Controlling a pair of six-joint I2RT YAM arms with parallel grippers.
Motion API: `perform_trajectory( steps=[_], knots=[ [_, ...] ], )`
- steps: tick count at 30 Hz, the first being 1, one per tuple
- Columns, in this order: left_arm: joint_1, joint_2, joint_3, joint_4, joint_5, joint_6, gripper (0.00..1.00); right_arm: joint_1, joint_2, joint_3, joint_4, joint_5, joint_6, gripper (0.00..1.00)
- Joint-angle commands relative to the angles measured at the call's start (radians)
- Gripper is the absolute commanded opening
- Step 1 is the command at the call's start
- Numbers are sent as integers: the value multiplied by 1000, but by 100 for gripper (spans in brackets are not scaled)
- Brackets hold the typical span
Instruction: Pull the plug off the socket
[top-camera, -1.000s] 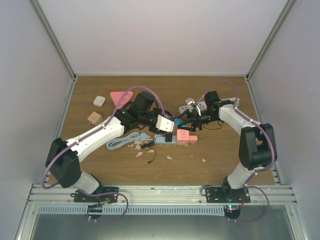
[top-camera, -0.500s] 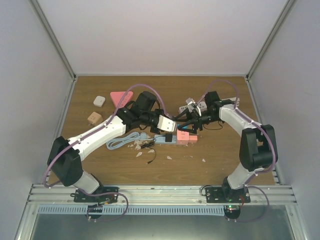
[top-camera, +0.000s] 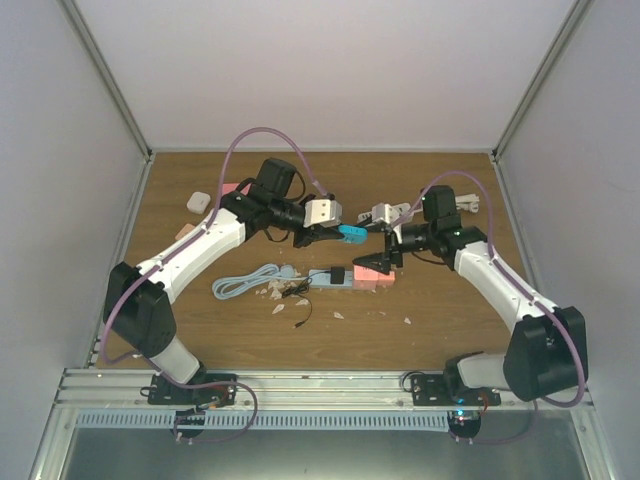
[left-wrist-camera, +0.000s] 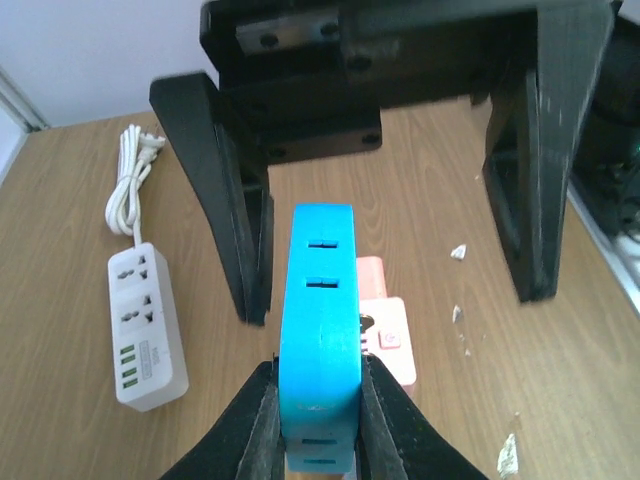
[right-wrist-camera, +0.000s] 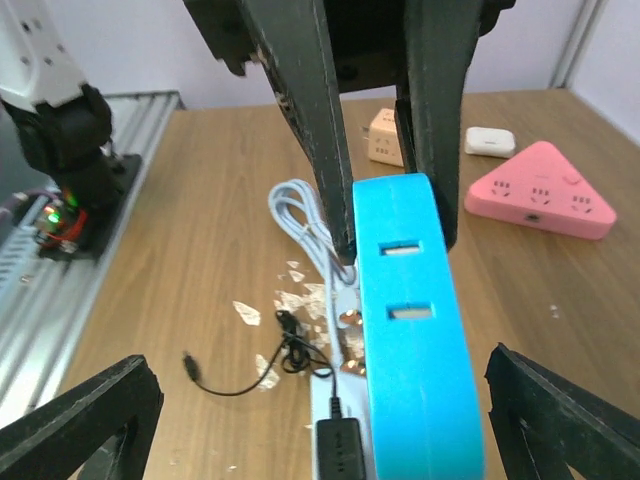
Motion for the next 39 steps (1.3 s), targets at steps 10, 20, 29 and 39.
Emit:
perform_trajectory(
  steps=[10, 20, 29, 39],
  knots=[
    [4, -31, 4, -31, 155, -25, 0, 101, -39, -1, 185, 332, 52, 54],
    [4, -99, -109, -74, 63, 96, 0, 43, 13, 86, 157, 243, 108, 42],
    [14, -102, -154, 28, -75, -4, 0, 35, 12, 120, 243, 170, 253, 48],
    [274, -97, -132, 99, -164, -87, 0, 34, -22, 109, 169, 180, 163, 87]
  ],
)
